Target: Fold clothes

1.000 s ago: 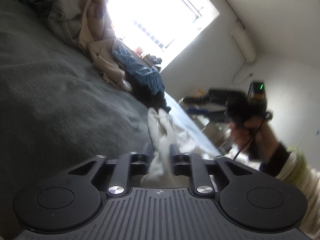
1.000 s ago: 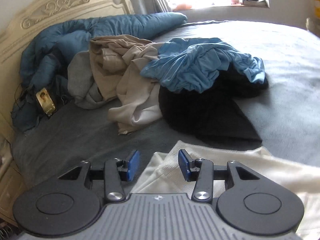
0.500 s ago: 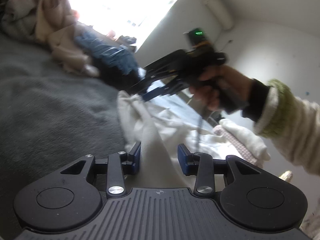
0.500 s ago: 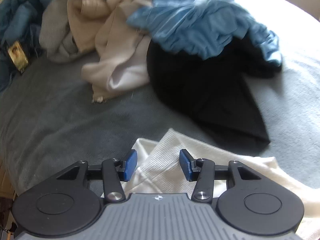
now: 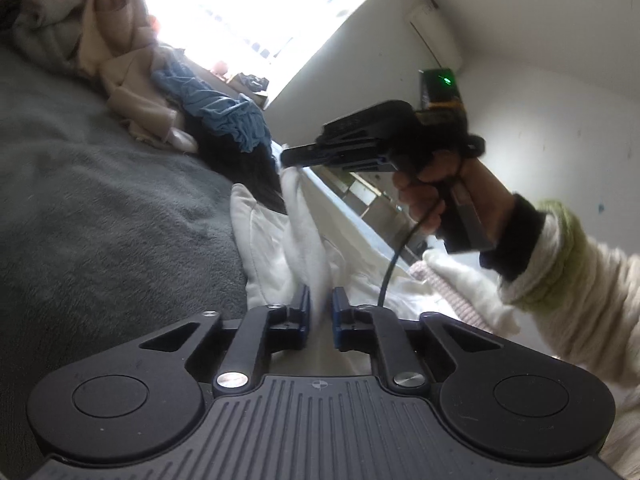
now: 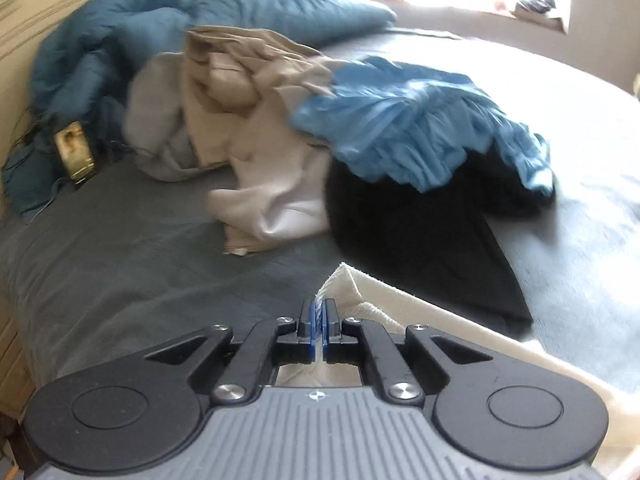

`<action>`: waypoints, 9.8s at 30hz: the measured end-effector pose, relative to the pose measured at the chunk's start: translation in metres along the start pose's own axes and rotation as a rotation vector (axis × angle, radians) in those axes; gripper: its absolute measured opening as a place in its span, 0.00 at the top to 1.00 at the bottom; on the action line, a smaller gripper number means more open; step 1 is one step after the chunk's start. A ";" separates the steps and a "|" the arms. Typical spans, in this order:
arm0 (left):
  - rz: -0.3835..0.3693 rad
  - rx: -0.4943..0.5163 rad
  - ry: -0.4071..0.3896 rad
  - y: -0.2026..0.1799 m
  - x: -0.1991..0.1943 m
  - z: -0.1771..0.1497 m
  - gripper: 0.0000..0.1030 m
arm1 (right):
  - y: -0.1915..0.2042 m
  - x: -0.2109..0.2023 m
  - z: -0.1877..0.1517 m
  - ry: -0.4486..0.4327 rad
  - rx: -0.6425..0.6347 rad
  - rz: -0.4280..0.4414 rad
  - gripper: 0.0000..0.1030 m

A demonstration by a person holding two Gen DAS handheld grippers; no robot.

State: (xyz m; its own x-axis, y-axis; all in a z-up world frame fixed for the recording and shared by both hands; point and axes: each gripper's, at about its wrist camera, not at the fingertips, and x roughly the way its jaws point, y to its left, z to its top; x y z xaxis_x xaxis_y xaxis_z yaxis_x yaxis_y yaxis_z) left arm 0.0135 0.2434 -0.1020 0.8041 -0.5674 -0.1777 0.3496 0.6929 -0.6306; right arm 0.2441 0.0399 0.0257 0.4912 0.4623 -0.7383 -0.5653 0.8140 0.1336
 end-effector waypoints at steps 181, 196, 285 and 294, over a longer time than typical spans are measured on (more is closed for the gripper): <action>0.223 -0.589 -0.075 -0.024 0.014 -0.025 0.43 | -0.255 -0.234 -0.428 -0.445 1.410 0.174 0.60; 0.252 -0.627 -0.080 -0.022 0.017 -0.044 0.41 | -0.268 -0.207 -0.414 -0.440 1.460 0.199 0.63; 0.423 -0.630 -0.094 -0.009 0.033 -0.015 0.88 | -0.146 -0.255 -0.364 -0.336 0.304 -0.083 0.93; 0.434 -0.638 -0.086 -0.010 0.034 -0.012 0.89 | -0.056 -0.208 -0.372 -0.268 -0.505 -0.444 0.84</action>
State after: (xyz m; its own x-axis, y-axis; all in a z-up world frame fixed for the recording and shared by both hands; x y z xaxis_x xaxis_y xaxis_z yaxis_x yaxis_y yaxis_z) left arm 0.0316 0.2119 -0.1102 0.8491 -0.2489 -0.4658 -0.3293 0.4401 -0.8354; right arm -0.0731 -0.2328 -0.0745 0.8549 0.2486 -0.4554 -0.4796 0.7135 -0.5108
